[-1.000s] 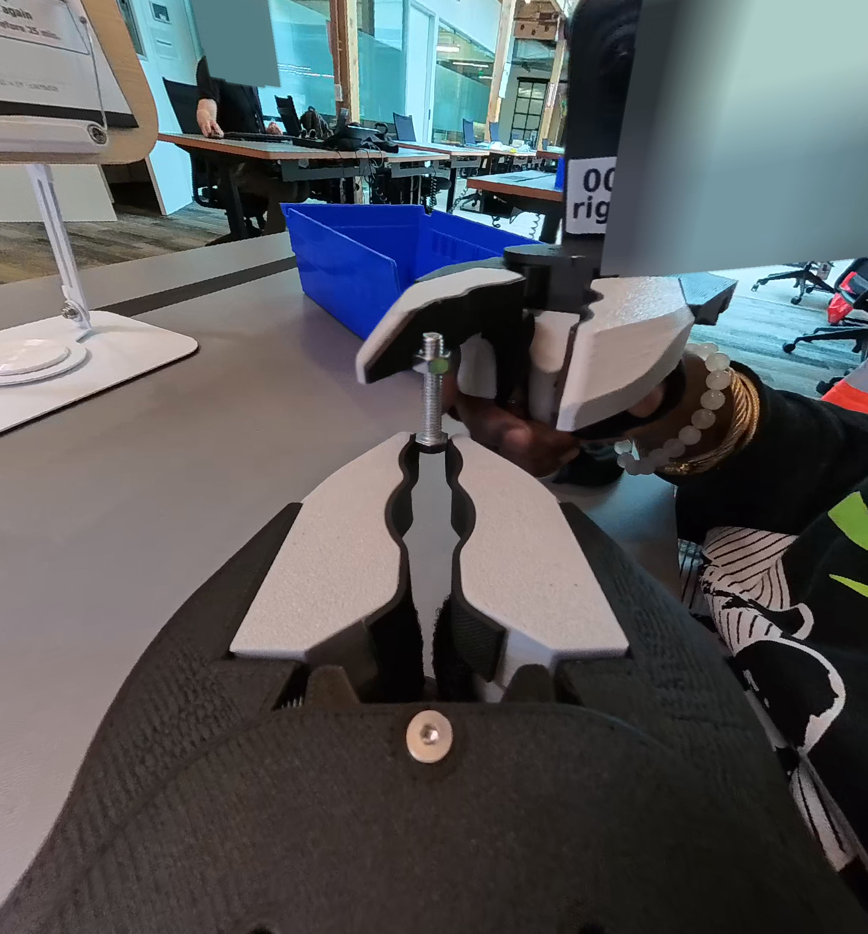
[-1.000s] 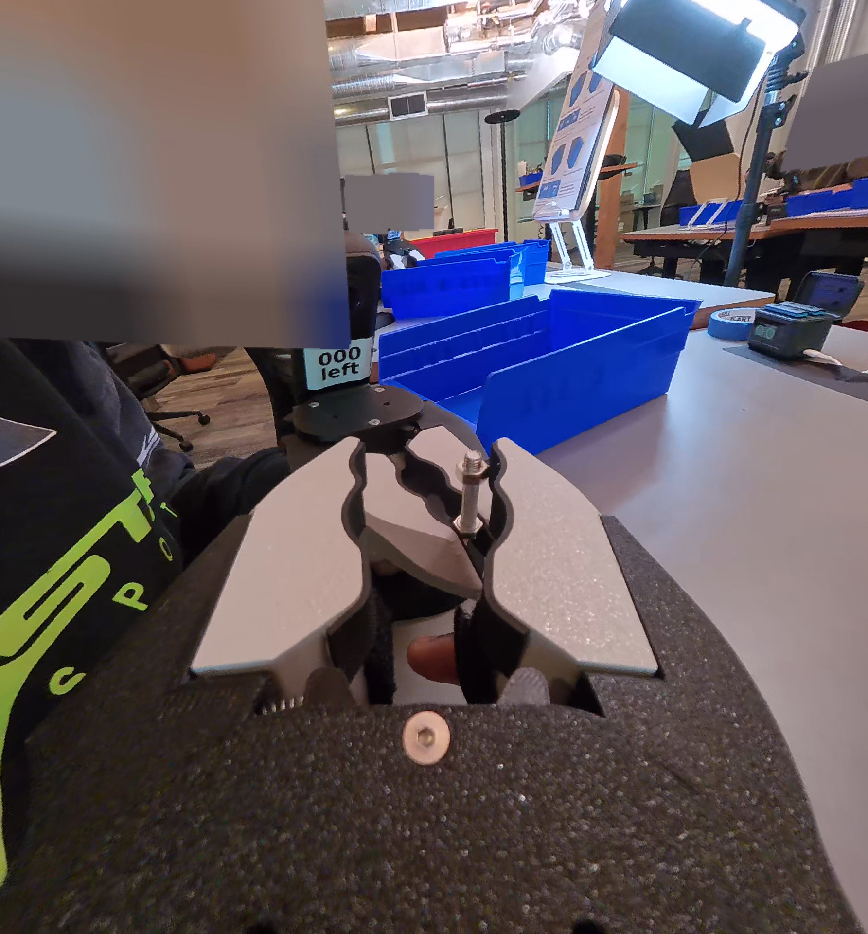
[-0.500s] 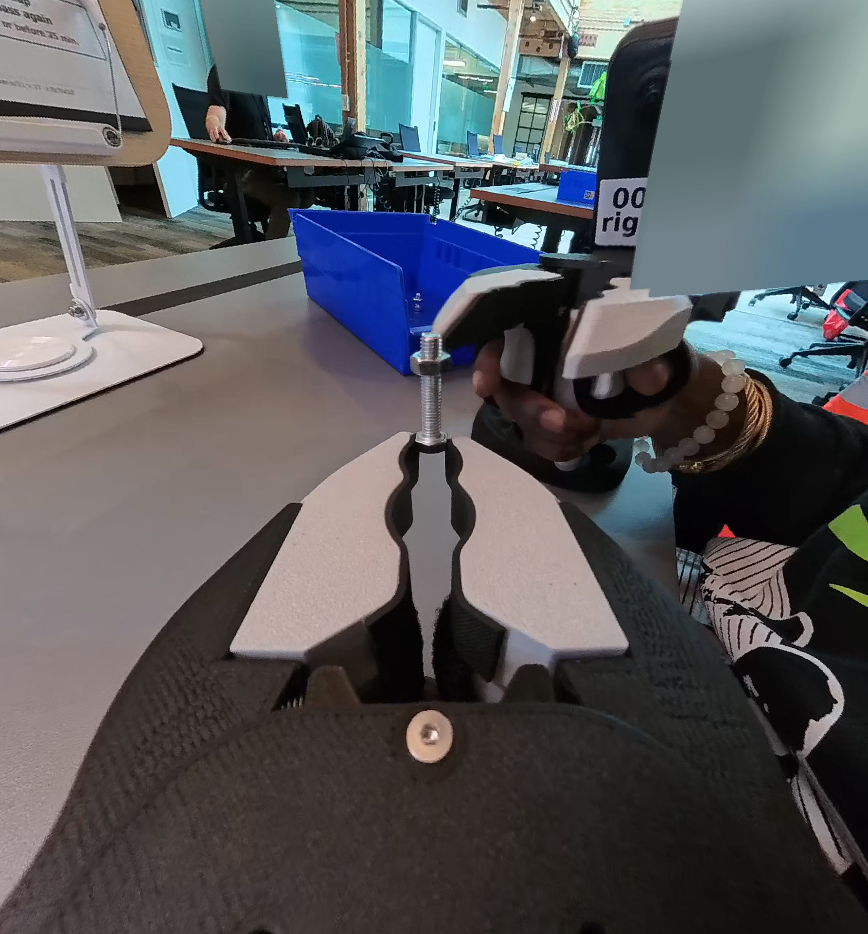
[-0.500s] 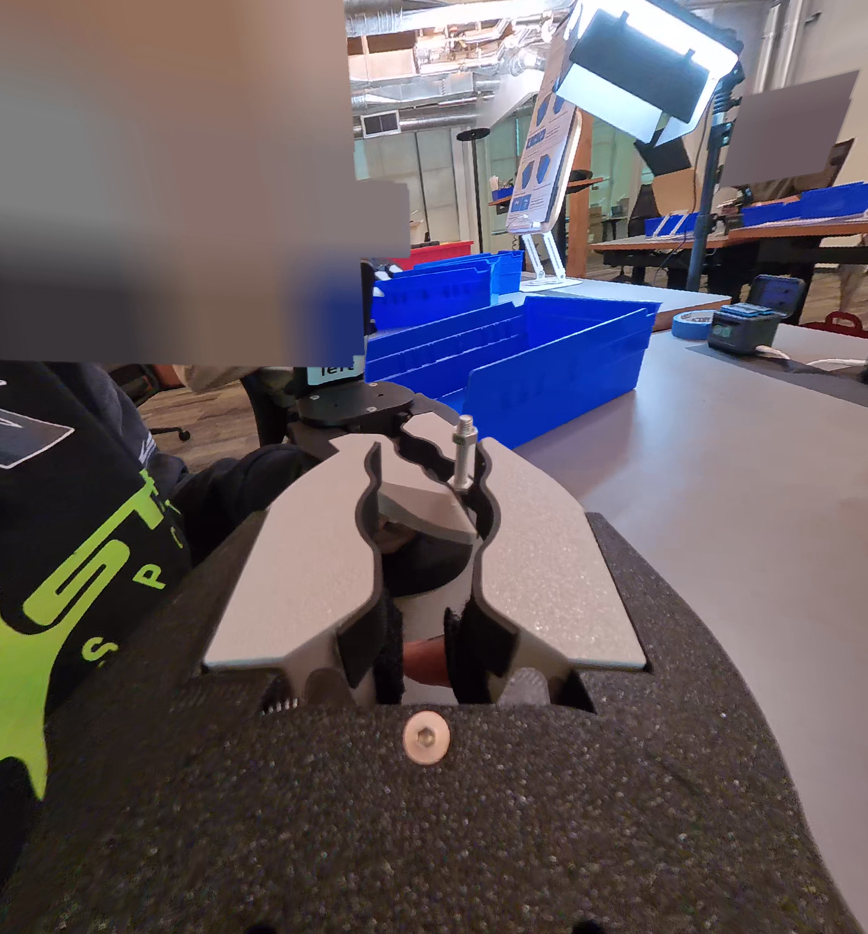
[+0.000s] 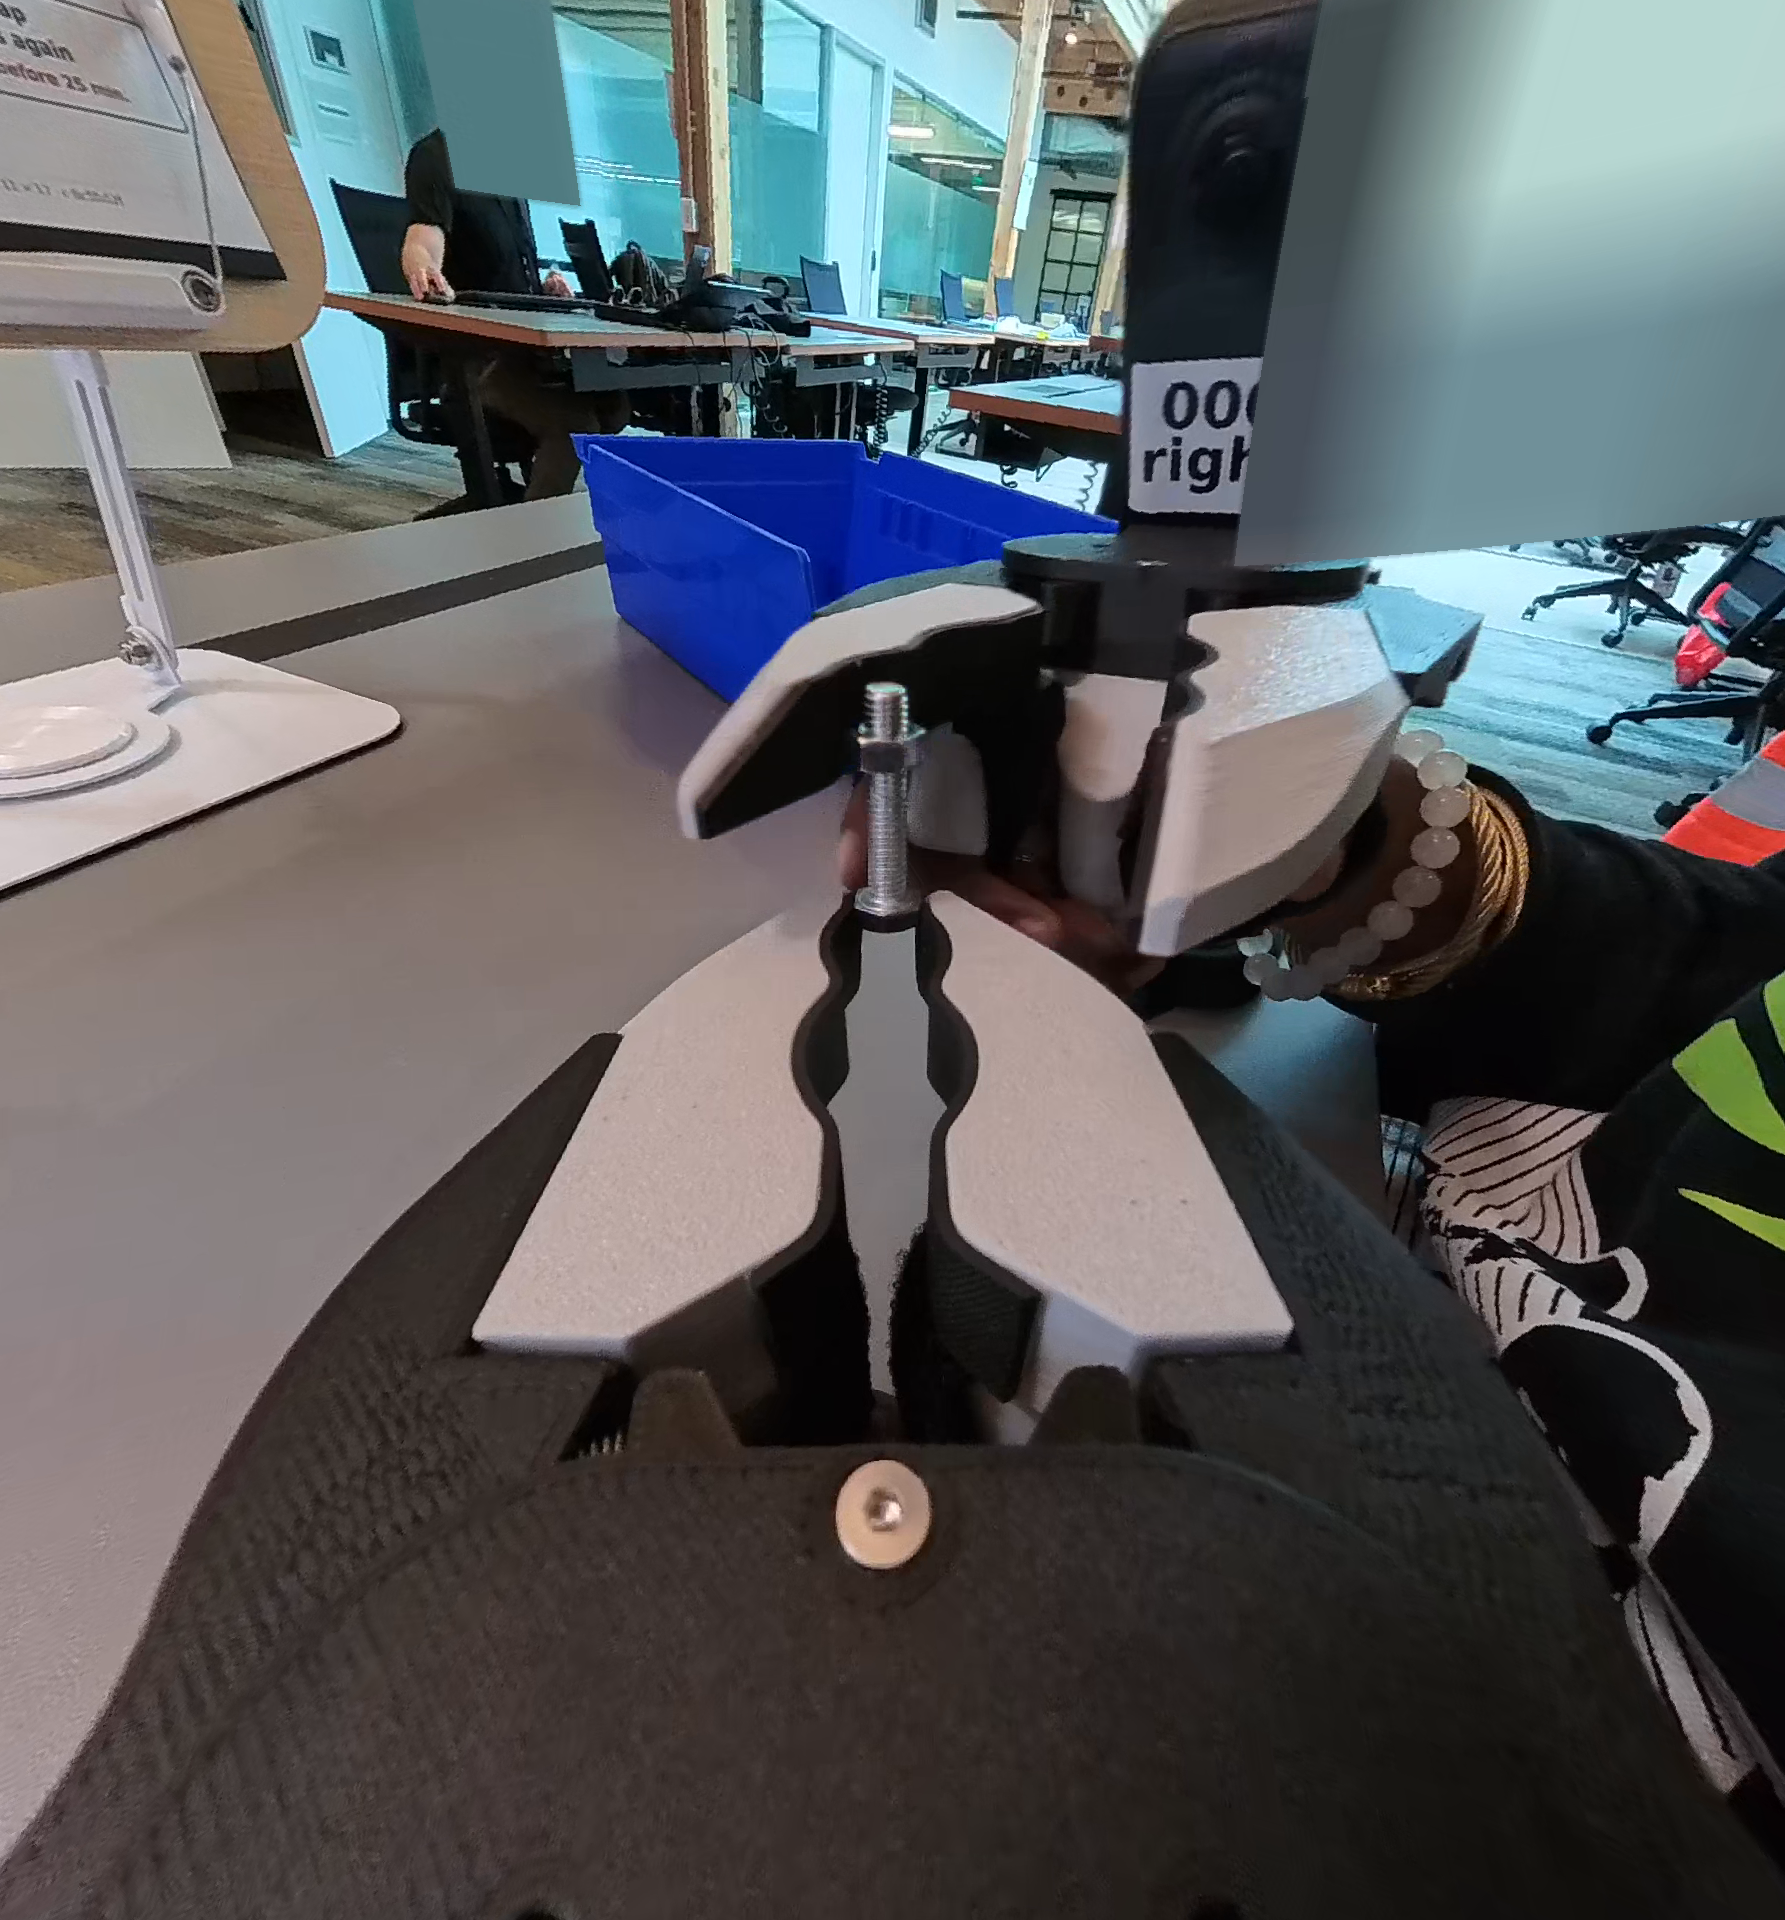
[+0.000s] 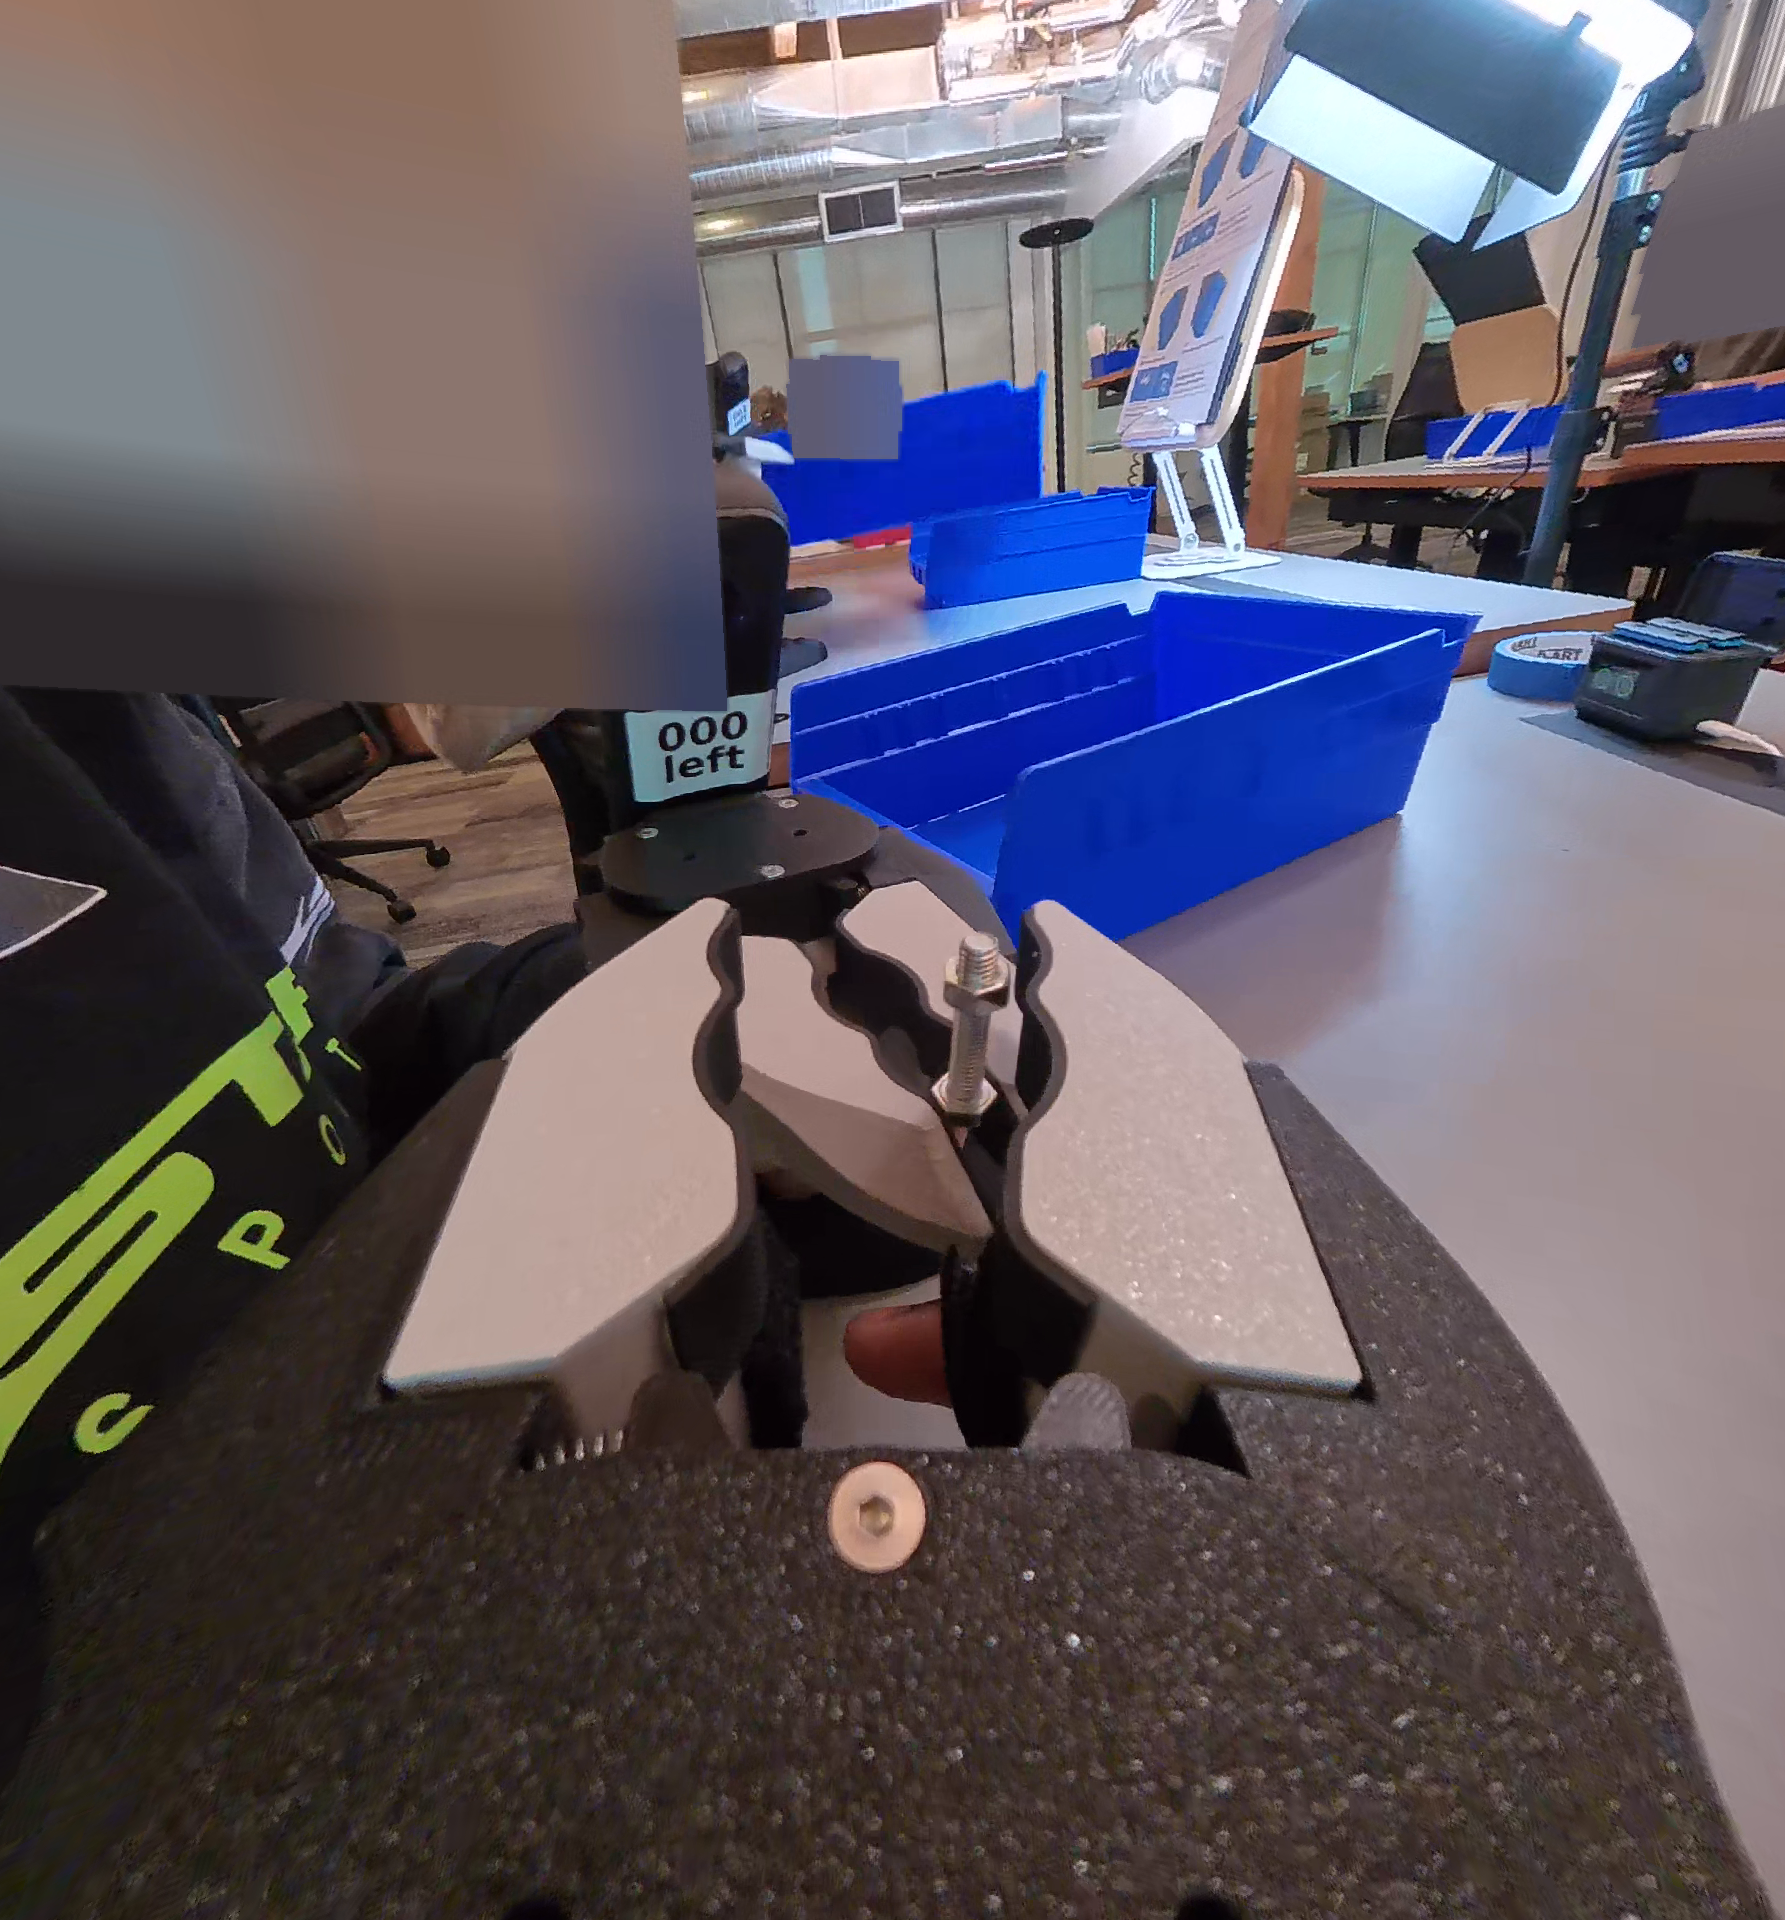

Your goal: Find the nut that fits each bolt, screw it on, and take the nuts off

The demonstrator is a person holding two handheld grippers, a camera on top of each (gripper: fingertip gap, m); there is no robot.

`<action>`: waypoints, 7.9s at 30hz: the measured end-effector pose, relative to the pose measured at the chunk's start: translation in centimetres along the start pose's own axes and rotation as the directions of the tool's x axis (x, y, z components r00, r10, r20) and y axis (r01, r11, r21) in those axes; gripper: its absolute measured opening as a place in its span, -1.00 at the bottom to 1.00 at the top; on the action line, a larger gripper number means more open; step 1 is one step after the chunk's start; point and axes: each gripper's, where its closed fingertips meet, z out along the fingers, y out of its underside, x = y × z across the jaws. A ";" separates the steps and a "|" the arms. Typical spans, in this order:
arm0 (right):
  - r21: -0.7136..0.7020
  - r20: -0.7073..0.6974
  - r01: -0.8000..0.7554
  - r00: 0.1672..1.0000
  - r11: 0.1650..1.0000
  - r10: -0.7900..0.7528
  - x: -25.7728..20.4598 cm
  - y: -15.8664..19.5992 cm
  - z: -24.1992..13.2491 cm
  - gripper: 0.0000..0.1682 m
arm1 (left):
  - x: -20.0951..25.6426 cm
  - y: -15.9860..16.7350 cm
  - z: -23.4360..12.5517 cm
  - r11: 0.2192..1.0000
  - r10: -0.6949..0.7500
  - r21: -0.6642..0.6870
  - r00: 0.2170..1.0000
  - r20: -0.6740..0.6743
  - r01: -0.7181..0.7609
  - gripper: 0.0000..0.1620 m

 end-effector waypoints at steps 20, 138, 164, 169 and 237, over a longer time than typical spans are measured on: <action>0.044 -0.078 -0.013 0.997 0.999 0.016 0.9 -0.5 -2.6 -0.47 | 0.0 0.0 0.0 1.000 -0.001 -0.001 1.000 0.003 0.001 -0.88; -0.167 -0.159 0.057 0.984 0.984 -0.084 1.8 -0.5 -2.6 -0.92 | -0.1 0.5 0.3 0.999 -0.006 -0.035 1.000 -0.001 0.006 -0.88; -0.191 -0.923 -0.152 0.363 0.970 -0.125 22.9 -3.4 -31.2 -0.93 | -0.6 -0.2 -0.1 0.999 -0.050 0.020 0.999 0.009 0.050 -0.51; -0.180 -0.959 -0.344 0.271 0.922 -0.087 27.0 0.8 -34.9 -0.93 | -0.7 -0.4 -0.3 0.997 -0.066 0.036 0.998 0.009 0.065 -0.51; -0.551 -0.802 -0.262 0.428 0.792 -0.417 13.6 6.8 -20.1 -0.75 | -12.4 0.5 -9.3 0.962 0.253 -0.267 0.590 0.767 -0.066 -0.76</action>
